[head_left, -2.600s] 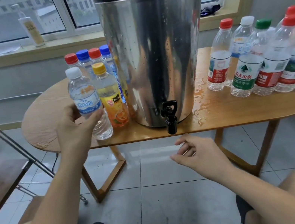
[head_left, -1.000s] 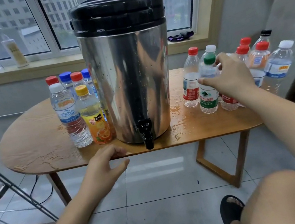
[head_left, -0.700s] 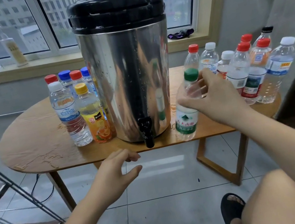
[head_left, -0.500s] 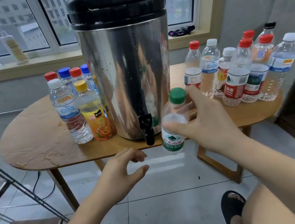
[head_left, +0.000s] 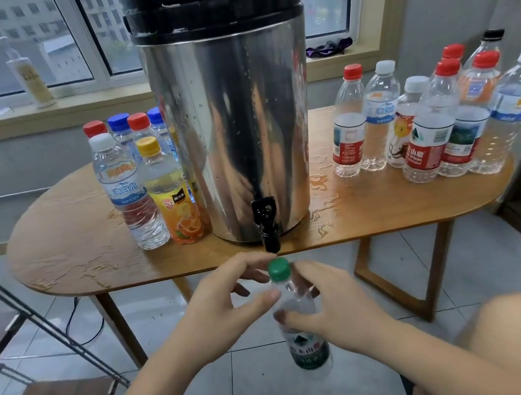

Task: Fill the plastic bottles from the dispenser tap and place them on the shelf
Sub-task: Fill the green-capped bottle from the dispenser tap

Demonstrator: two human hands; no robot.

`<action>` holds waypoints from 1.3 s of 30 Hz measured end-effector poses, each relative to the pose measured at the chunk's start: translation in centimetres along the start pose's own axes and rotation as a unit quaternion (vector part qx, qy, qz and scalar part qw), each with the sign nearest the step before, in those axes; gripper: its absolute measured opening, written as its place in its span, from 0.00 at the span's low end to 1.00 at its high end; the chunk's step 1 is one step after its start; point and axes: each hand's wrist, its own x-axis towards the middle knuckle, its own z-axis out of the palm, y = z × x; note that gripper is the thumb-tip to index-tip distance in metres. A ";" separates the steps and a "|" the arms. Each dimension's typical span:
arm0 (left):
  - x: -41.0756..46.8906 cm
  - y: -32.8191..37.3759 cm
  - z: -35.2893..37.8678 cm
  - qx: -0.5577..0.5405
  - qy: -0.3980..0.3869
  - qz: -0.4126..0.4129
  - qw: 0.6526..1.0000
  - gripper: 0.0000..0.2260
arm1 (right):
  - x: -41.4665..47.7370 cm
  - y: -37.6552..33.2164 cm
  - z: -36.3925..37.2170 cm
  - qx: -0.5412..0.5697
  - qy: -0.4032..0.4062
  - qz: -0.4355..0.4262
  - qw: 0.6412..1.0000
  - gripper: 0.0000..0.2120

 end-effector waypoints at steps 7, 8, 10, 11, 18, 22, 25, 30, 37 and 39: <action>0.7 -0.6 -0.2 0.071 -0.039 0.017 0.997 0.18 | -0.1 1.6 0.9 -0.017 -0.053 -0.012 0.998 0.19; 0.8 -0.7 -0.2 0.077 -0.039 0.013 0.996 0.17 | -0.1 1.7 1.0 -0.018 -0.059 -0.011 0.998 0.19; 0.8 -0.8 -0.2 0.082 -0.036 0.000 0.996 0.17 | -0.1 1.8 1.1 -0.027 -0.068 -0.008 0.997 0.19; 0.9 -0.9 -0.1 0.080 -0.033 -0.009 0.996 0.16 | -0.1 1.9 1.3 -0.033 -0.067 -0.005 0.997 0.19; 0.9 -0.3 0.4 0.165 -0.006 -0.055 0.985 0.11 | -0.1 1.9 2.3 -0.094 -0.019 -0.009 0.995 0.36; 1.0 0.3 1.0 0.280 -0.017 -0.074 0.957 0.21 | -0.1 1.7 2.9 -0.156 -0.014 -0.023 0.987 0.31; 1.4 -0.1 1.1 0.321 -0.020 -0.100 0.942 0.29 | 0.0 1.8 2.8 -0.175 -0.016 -0.033 0.984 0.30; 1.4 -1.2 0.0 0.212 -0.033 -0.075 0.974 0.31 | 0.3 1.9 2.3 -0.132 -0.011 -0.015 0.991 0.33; 1.3 -2.0 -0.8 0.077 -0.024 -0.024 0.996 0.17 | 0.5 2.0 2.5 -0.119 -0.006 -0.008 0.993 0.33; 1.5 -2.1 -0.6 0.084 0.009 -0.041 0.996 0.12 | 0.5 1.8 2.6 -0.119 -0.007 -0.007 0.993 0.33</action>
